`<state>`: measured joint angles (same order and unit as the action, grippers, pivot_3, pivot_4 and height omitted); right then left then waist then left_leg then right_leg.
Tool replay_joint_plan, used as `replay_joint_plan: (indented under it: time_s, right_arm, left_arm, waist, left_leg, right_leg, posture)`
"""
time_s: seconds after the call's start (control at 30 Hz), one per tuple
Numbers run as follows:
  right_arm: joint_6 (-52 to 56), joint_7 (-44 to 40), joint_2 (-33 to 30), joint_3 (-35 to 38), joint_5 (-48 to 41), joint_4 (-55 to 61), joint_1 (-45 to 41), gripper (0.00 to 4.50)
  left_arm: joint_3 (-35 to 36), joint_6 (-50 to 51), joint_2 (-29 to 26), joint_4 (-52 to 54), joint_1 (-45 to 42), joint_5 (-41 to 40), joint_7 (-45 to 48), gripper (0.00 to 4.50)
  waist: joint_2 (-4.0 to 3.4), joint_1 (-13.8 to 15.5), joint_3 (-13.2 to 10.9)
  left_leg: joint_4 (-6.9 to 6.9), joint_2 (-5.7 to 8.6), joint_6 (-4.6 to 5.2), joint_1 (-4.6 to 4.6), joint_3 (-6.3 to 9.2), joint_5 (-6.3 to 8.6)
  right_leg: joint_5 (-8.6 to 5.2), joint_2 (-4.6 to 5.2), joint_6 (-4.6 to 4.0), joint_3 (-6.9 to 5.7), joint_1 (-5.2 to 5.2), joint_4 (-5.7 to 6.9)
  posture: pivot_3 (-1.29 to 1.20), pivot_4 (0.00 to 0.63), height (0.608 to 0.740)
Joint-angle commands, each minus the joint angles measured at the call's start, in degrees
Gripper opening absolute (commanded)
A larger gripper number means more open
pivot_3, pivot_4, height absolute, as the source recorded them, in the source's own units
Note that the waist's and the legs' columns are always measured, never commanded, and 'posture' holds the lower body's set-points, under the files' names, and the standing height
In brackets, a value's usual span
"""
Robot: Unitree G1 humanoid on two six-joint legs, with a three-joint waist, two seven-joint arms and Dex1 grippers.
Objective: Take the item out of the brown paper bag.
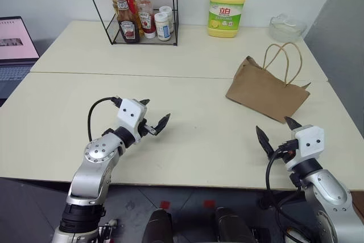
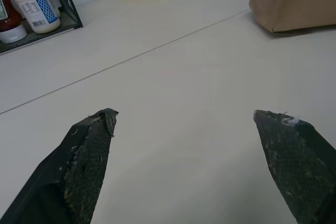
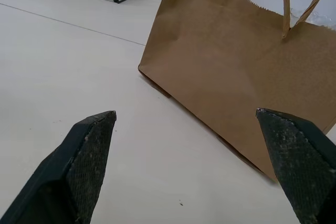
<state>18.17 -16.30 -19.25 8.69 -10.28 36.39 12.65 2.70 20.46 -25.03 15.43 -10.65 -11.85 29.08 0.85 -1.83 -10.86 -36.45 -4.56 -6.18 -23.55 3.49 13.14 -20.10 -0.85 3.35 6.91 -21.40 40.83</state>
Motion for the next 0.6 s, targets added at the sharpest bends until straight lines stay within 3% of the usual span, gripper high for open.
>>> replay_joint_plan:
  time_s: [0.03,0.33,0.6]
  right_arm:
    - [-1.0,0.2,0.1,1.0,-0.3,1.9,0.2,4.50]
    - [-1.7,0.0,0.1,1.0,-0.2,2.0,1.3,4.50]
    - [-2.9,-0.7,-0.3,0.1,0.1,2.5,2.4,4.50]
  left_arm:
    - [0.4,-1.7,-0.1,1.3,-0.8,-1.4,1.2,4.46]
    - [-0.3,-2.4,-0.5,1.4,-0.4,0.0,1.6,4.46]
    - [1.8,-1.5,-3.0,3.3,0.3,-6.0,8.0,4.46]
  waist:
    - [0.00,0.0,0.0]
    - [0.00,0.0,0.0]
    - [0.00,0.0,0.0]
  left_leg:
    - [0.00,0.00,0.00,0.00,0.00,0.00]
    - [0.00,0.00,0.00,0.00,0.00,0.00]
    - [0.00,0.00,0.00,0.01,0.00,0.00]
  right_leg:
    - [0.00,0.00,0.00,0.00,0.00,0.00]
    - [0.00,0.00,0.00,0.00,0.00,0.00]
    - [0.00,0.00,0.00,0.00,0.00,0.00]
  posture:
    - [0.00,0.150,0.740]
    - [0.00,0.150,0.740]
    - [0.00,0.150,0.740]
